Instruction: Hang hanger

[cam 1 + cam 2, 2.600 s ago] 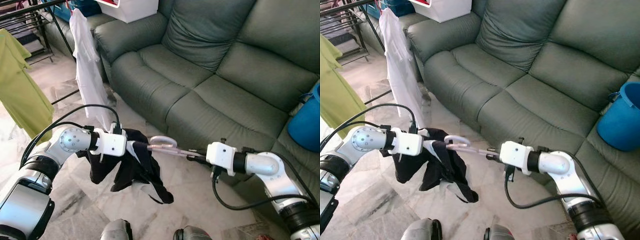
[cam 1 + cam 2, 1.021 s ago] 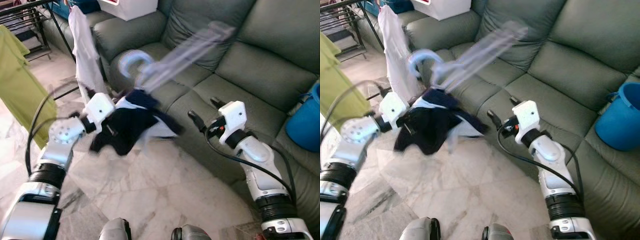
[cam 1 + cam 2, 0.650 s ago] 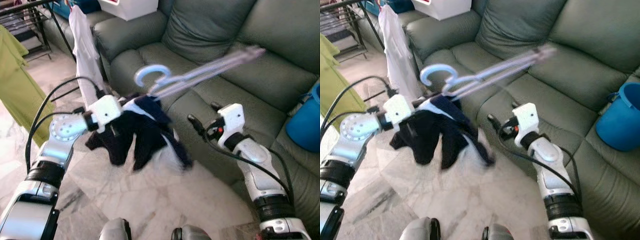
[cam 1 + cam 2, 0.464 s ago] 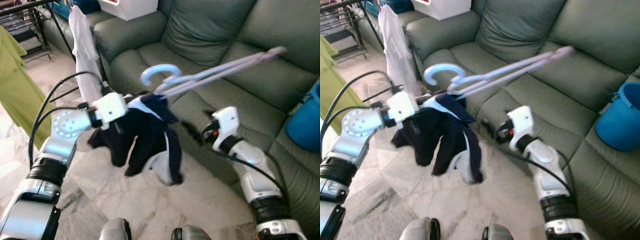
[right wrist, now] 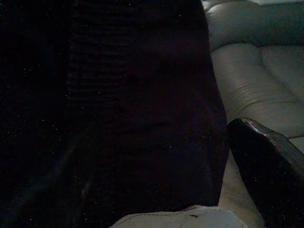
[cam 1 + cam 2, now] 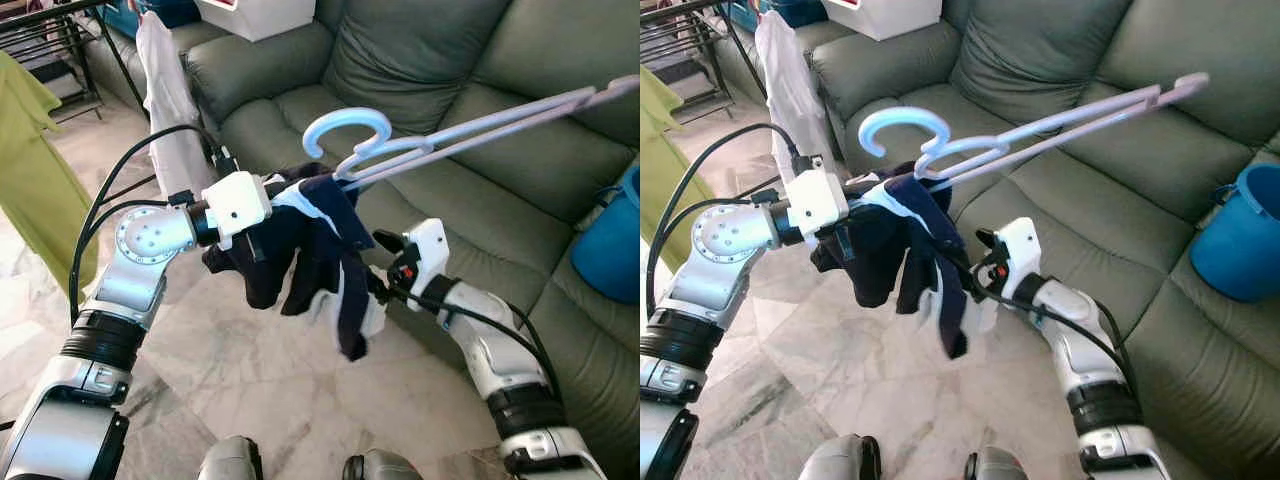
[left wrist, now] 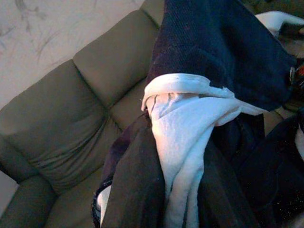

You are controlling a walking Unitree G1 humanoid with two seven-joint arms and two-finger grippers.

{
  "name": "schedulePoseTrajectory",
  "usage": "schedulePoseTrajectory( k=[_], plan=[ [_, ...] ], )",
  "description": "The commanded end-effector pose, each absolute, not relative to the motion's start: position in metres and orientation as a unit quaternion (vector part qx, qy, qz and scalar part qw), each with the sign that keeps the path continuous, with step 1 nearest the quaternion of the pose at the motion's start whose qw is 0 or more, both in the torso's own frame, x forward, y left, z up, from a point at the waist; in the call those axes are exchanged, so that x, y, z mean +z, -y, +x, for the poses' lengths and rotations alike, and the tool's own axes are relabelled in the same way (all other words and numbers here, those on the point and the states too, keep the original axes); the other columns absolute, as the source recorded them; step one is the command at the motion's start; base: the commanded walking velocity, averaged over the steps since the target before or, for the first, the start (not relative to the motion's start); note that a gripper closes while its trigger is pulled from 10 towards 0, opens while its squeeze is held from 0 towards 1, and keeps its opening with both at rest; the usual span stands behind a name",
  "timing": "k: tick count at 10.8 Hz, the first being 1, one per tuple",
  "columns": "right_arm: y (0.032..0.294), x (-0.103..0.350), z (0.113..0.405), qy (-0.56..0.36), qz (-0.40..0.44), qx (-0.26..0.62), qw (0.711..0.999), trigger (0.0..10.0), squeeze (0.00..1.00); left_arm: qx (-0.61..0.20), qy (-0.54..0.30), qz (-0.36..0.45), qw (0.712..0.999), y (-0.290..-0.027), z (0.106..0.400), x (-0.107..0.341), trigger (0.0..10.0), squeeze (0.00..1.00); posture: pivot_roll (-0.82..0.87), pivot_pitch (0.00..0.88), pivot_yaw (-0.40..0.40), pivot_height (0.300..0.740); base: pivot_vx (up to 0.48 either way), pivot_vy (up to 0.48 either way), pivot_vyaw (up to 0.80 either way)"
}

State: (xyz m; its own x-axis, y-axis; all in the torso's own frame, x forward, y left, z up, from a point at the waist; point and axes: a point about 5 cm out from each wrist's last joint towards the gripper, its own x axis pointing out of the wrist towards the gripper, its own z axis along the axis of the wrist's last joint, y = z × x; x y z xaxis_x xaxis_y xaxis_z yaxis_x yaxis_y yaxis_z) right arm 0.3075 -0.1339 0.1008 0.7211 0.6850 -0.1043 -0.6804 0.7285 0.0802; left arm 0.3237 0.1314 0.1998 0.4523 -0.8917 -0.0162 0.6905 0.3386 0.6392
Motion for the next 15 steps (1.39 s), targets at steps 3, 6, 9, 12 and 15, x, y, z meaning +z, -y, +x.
schedulePoseTrajectory(
  k=[3, 6, 9, 12, 15],
  plan=[
    [0.122, 0.114, 0.306, -0.037, 0.025, 0.413, 0.910, 10.0, 0.77, -0.492, 0.183, 0.300, 0.797, -0.127, 0.322, 0.206, 0.0, 0.00, -0.05, 0.065, -0.037, 0.740, 0.000, 0.000, 0.00],
    [0.120, 0.120, 0.307, -0.024, 0.033, 0.426, 0.904, 10.0, 0.00, -0.489, 0.178, 0.294, 0.802, -0.125, 0.322, 0.204, 0.0, 0.00, -0.05, 0.066, -0.038, 0.740, 0.000, 0.000, 0.00],
    [0.109, 0.126, 0.310, -0.017, 0.040, 0.440, 0.897, 10.0, 0.00, -0.489, 0.174, 0.297, 0.801, -0.124, 0.322, 0.201, 0.0, 0.00, -0.05, 0.066, -0.038, 0.740, 0.000, 0.000, 0.00],
    [0.121, 0.098, 0.320, -0.082, -0.031, 0.353, 0.932, 10.0, 0.00, -0.467, 0.205, 0.248, 0.824, -0.122, 0.324, 0.223, 0.0, 0.00, -0.05, 0.063, -0.048, 0.740, 0.000, 0.000, 0.00],
    [0.148, 0.064, 0.311, -0.174, -0.039, 0.271, 0.946, 10.0, 0.00, -0.410, 0.232, 0.221, 0.854, -0.139, 0.335, 0.251, 0.0, 0.00, -0.05, 0.063, -0.052, 0.740, 0.000, 0.000, 0.00]
  ],
)
